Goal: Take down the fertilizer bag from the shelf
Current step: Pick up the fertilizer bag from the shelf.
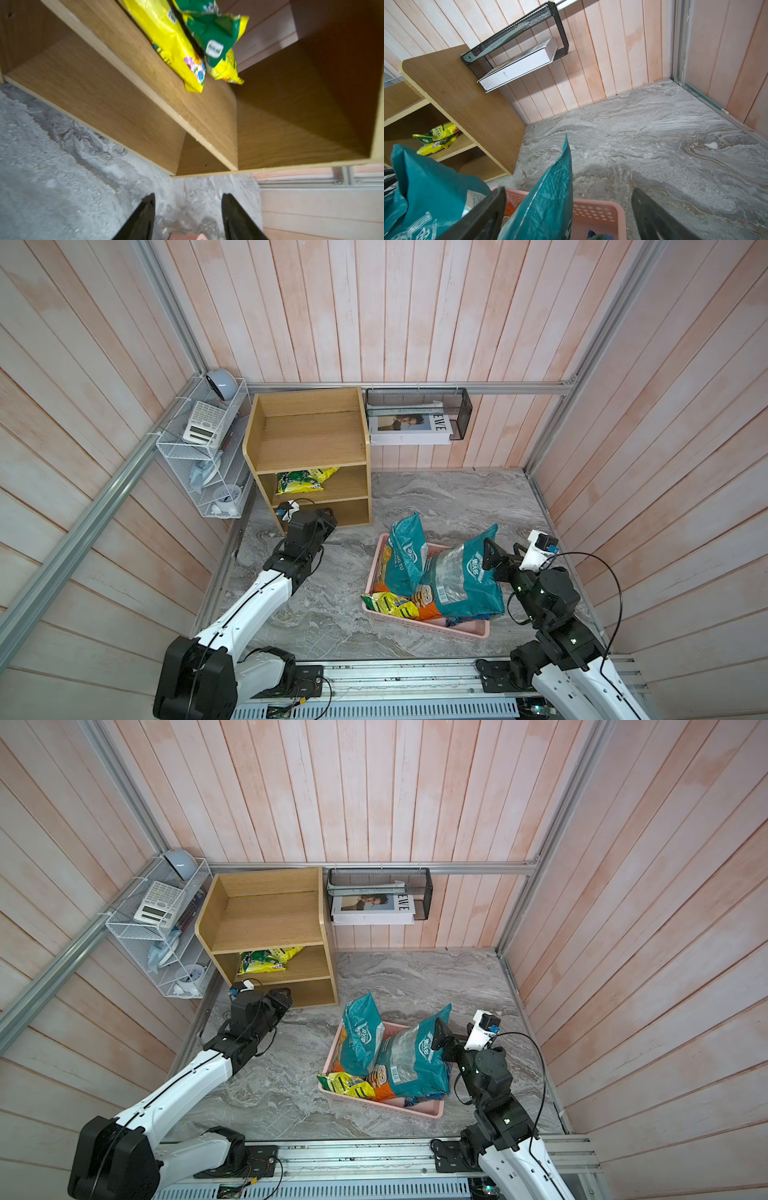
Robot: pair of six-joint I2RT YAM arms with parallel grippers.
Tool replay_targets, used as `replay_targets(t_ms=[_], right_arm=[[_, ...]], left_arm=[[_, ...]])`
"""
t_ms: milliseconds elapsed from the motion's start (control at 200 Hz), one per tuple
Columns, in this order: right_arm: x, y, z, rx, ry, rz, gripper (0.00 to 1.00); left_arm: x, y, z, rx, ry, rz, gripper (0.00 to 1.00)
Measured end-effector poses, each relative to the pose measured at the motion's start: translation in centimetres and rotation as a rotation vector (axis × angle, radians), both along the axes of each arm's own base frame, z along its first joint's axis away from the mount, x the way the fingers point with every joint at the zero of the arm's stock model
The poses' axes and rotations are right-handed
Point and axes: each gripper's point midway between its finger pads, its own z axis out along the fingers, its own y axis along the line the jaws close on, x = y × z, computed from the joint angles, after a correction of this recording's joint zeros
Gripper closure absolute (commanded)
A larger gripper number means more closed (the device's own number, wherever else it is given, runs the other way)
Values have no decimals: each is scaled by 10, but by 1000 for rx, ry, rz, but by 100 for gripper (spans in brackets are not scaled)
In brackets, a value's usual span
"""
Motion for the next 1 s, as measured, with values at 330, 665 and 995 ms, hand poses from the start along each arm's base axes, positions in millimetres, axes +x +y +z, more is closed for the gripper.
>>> replay_targets(t_ms=[330,665,995], right_arm=[[0,4,-1,11,-18,23,2],[1,6,2,15,-33,33,2],[1,6,2,15,-34,34,2]], left_arm=[[32,35,27,-56,-84,78,47],[65,49,32,-75,-93,91,47],[93,51,28,-112,-73,92,43]])
